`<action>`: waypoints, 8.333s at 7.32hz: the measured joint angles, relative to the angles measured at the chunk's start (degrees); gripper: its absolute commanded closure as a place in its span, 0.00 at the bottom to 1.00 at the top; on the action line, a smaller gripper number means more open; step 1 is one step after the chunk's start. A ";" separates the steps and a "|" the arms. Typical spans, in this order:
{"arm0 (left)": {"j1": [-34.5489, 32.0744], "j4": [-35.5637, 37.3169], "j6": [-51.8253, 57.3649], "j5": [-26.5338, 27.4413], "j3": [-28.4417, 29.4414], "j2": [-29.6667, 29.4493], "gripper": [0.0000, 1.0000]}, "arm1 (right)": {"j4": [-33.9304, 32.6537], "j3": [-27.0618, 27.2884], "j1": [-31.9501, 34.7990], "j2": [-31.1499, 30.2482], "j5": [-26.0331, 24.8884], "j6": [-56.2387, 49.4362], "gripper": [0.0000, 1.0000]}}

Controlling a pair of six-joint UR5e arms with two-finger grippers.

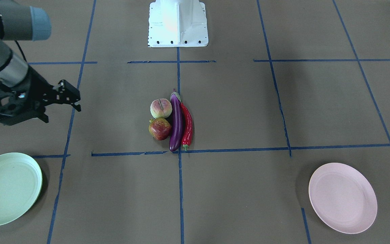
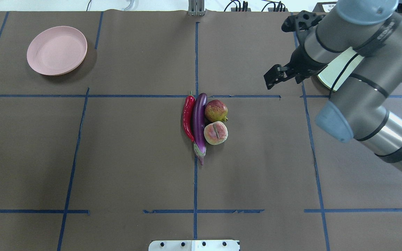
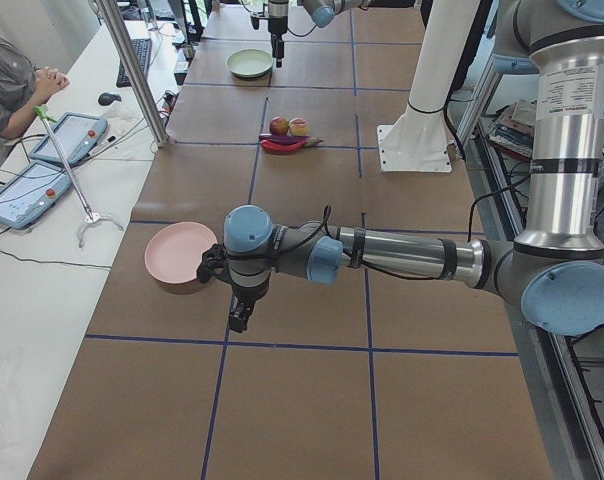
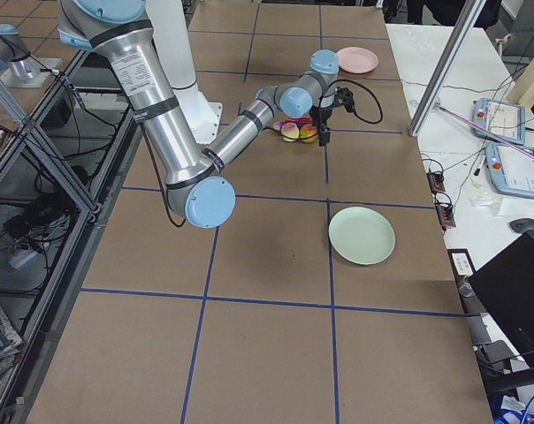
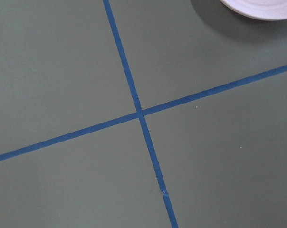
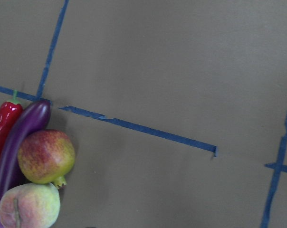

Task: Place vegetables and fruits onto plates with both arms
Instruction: 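Move the right gripper toward the peach in the central cluster, then lower the right gripper and grasp the peach, then carry the peach with the right gripper onto the green plate, then release the peach while the left gripper reaches to the purple eggplant, then grasp the purple eggplant with the left gripper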

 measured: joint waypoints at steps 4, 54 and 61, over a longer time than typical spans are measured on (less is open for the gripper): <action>0.27 -1.02 -0.06 -0.11 0.04 -0.07 0.00 | -1.11 -13.88 -16.07 15.35 -18.65 15.93 0.00; 58.75 -2.89 -83.55 24.99 25.46 -57.52 0.22 | 14.51 -18.61 29.19 -20.02 10.78 -30.01 0.00; 57.60 -1.41 -82.18 24.39 21.72 -55.71 1.00 | 14.53 -18.63 29.10 -19.88 10.76 -30.01 0.00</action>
